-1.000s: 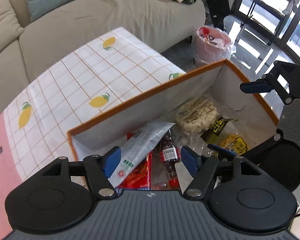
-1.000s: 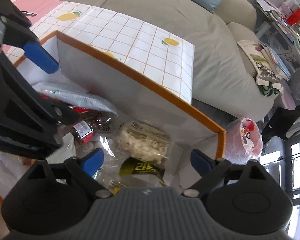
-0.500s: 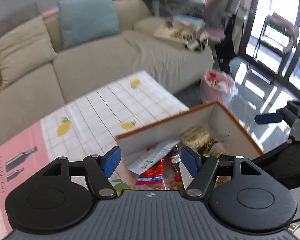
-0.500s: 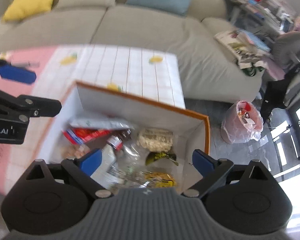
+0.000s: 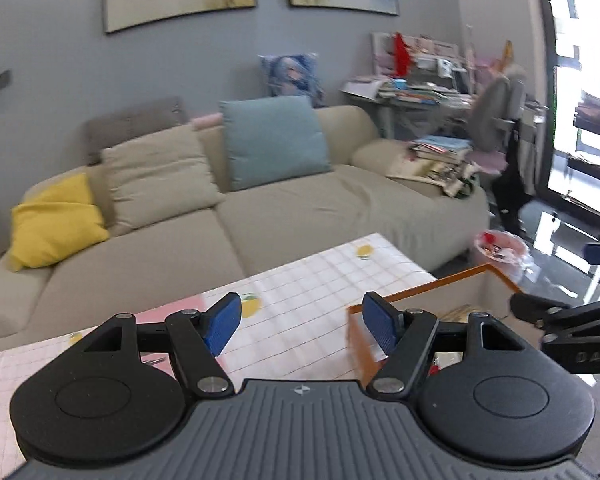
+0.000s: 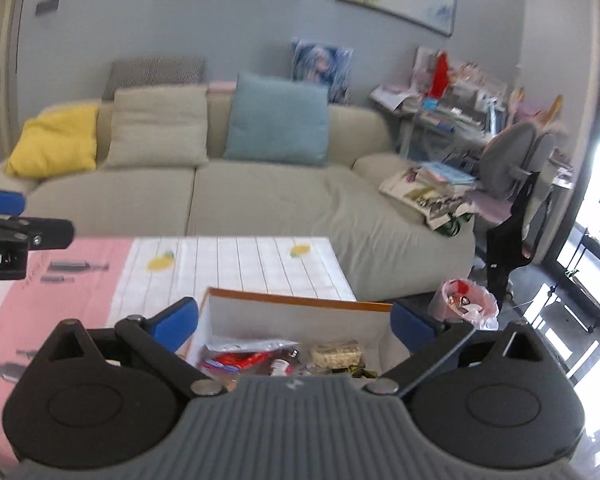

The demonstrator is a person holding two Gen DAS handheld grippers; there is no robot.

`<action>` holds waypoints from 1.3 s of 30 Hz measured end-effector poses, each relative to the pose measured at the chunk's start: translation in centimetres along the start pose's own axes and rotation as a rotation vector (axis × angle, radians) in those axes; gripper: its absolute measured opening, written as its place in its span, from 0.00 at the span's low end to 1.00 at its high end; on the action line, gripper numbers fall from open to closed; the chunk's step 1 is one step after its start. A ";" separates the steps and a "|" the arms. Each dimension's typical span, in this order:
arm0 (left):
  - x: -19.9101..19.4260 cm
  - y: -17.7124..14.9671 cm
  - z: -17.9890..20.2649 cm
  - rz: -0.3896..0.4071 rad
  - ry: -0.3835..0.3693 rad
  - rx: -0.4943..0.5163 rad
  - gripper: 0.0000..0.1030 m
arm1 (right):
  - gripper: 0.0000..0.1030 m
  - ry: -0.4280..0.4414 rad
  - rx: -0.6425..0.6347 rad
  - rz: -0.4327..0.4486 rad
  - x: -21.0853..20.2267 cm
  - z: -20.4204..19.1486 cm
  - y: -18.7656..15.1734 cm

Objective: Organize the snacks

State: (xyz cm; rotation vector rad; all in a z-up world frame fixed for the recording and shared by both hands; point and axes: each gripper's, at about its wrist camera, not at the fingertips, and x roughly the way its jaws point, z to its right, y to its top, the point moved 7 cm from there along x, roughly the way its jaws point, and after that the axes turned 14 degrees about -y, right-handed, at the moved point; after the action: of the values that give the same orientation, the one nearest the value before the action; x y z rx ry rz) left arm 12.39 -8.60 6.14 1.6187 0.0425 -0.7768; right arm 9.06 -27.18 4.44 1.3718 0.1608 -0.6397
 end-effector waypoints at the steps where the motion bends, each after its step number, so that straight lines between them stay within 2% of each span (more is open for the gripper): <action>1: -0.5 -0.5 -0.2 0.006 0.007 -0.008 0.79 | 0.97 -0.002 0.017 0.012 -0.8 -0.3 -0.4; 7: -2.4 -3.9 -1.2 0.003 0.066 -0.060 0.80 | 0.97 -0.048 0.081 0.042 -4.0 -1.1 -3.1; 9: -2.7 -5.2 -1.1 -0.014 0.059 -0.061 0.80 | 0.97 -0.069 0.101 0.037 -4.6 -1.2 -4.4; 20: -1.4 -12.1 -0.7 -0.139 0.024 -0.123 0.80 | 0.97 -0.089 0.075 -0.094 -3.7 -2.6 -11.1; 25: -0.8 -13.7 -0.3 -0.185 0.019 -0.121 0.80 | 0.97 -0.083 0.041 -0.129 -3.2 -3.4 -12.2; 32: -0.6 -14.6 -1.0 -0.202 0.022 -0.150 0.80 | 0.97 -0.062 0.024 -0.181 -2.3 -4.4 -13.1; 39: -0.6 -14.9 -1.5 -0.216 0.023 -0.172 0.80 | 0.97 -0.059 0.004 -0.192 -1.8 -4.9 -13.2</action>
State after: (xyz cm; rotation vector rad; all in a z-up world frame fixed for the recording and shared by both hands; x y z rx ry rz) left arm 5.97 -3.74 -6.50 1.4745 0.2973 -0.8942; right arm 2.06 -22.70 -7.10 1.3497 0.2455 -0.8402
